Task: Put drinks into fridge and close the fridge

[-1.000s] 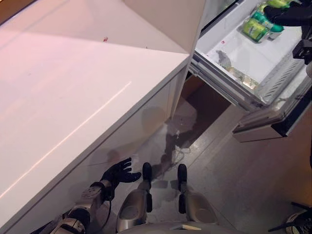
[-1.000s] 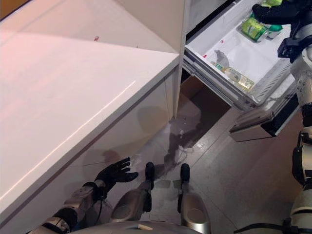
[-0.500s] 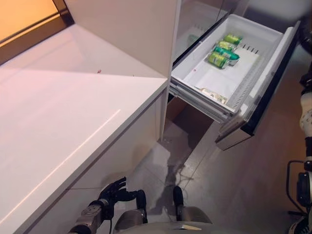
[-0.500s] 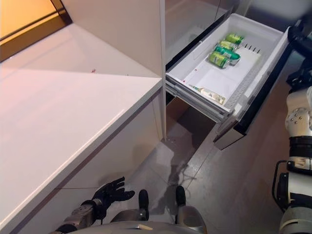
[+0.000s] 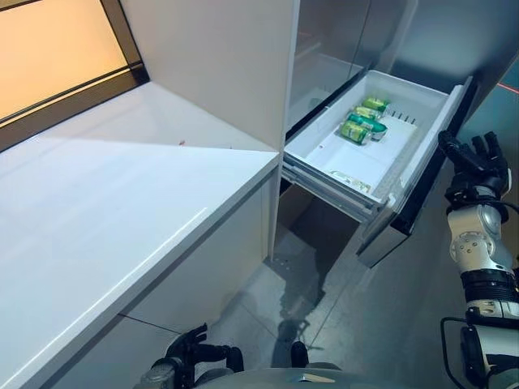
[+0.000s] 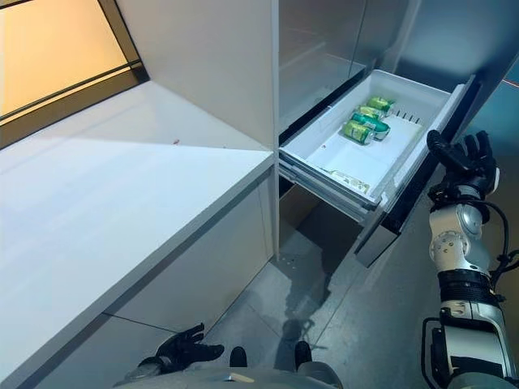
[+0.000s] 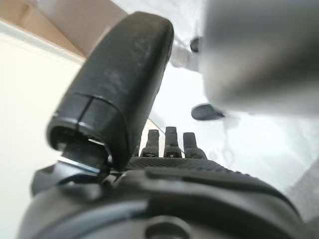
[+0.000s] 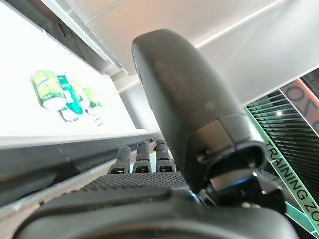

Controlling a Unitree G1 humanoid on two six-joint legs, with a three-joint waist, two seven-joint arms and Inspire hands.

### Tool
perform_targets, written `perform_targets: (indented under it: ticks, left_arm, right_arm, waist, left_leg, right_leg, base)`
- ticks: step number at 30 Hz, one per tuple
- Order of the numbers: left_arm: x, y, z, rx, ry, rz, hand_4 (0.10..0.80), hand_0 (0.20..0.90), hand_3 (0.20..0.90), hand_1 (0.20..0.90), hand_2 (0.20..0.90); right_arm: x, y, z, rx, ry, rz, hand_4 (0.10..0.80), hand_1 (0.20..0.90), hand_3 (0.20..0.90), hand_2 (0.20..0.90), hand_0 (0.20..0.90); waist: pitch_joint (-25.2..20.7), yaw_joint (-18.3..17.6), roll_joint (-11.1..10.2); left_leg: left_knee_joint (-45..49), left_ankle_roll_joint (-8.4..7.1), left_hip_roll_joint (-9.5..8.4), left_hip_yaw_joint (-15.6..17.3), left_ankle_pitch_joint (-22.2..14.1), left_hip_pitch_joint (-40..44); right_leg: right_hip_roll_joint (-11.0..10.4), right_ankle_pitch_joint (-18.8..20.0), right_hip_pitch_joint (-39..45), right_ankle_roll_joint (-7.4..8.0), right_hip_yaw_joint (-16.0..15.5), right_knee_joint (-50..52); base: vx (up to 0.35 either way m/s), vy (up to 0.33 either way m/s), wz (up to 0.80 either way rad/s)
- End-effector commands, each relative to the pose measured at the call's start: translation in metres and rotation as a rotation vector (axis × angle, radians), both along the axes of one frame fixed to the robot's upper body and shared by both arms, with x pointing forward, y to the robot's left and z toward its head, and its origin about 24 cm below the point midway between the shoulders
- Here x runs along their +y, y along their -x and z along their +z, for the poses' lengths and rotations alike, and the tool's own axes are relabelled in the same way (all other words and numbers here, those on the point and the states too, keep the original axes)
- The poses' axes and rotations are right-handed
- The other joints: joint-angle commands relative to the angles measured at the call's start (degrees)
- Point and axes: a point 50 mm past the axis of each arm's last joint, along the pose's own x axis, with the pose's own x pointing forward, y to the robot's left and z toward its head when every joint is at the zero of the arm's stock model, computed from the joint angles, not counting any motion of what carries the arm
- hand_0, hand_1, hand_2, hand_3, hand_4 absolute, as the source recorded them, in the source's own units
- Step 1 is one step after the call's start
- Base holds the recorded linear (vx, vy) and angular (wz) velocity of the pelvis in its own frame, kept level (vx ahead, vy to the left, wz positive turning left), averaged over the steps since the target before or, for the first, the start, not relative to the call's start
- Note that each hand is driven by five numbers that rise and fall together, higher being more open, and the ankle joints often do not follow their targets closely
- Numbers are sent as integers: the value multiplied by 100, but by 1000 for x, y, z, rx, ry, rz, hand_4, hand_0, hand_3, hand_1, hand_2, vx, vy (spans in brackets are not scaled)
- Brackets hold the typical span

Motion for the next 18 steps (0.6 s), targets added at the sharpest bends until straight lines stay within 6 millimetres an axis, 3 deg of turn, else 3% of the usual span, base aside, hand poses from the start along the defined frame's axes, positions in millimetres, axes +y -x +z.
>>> perform_targets:
  ticks: [1, 6, 9, 13, 18]
  left_arm:
    - [13, 16, -2, 54, -80, -65, 800, 900, 900, 900, 900]
    - [16, 13, 0, 34, -104, -78, 800, 900, 900, 900, 900]
    - [17, 0, 3, -3, -112, -80, 800, 900, 900, 900, 900]
    - [17, -31, 13, -88, -127, -58, 800, 900, 900, 900, 900]
    - [13, -40, 16, -125, -110, -38, 800, 900, 900, 900, 900]
  right_arm:
    - [-16, 6, 33, -168, 86, -98, 800, 900, 900, 900, 900]
    - [-24, 14, 24, -170, 59, -177, 800, 900, 900, 900, 900]
    - [-29, 16, 28, -191, 48, -228, 800, 900, 900, 900, 900]
    - [-34, 13, 43, -238, 33, -293, 800, 900, 900, 900, 900]
    - [-28, 3, 40, -218, 7, -231, 800, 900, 900, 900, 900]
  waist:
    - [-345, 307, -234]
    - [102, 472, -290]
    - [347, 560, -293]
    - [874, 667, -269]
    - [1055, 693, -222]
  left_leg:
    - [893, 323, -300, -193, -957, -40]
    - [1749, 443, -427, -418, -1234, -525]
    - [2154, 489, -489, -487, -1353, -908]
    - [3036, 593, -568, -535, -1606, -1732]
    - [3453, 640, -618, -537, -1720, -2120]
  right_leg:
    - [-170, -384, -106, -19, -83, 980]
    - [-271, -653, -383, -110, -196, 1644]
    - [-309, -779, -648, -145, -269, 1967]
    - [-375, -1009, -1368, -273, -375, 2808]
    - [-382, -1128, -1757, -353, -354, 3240]
  base:
    - [58, 2, 20]
    - [-25, -19, 33]
    - [-147, -40, 31]
    - [-218, -25, 12]
    - [-35, 16, 6]
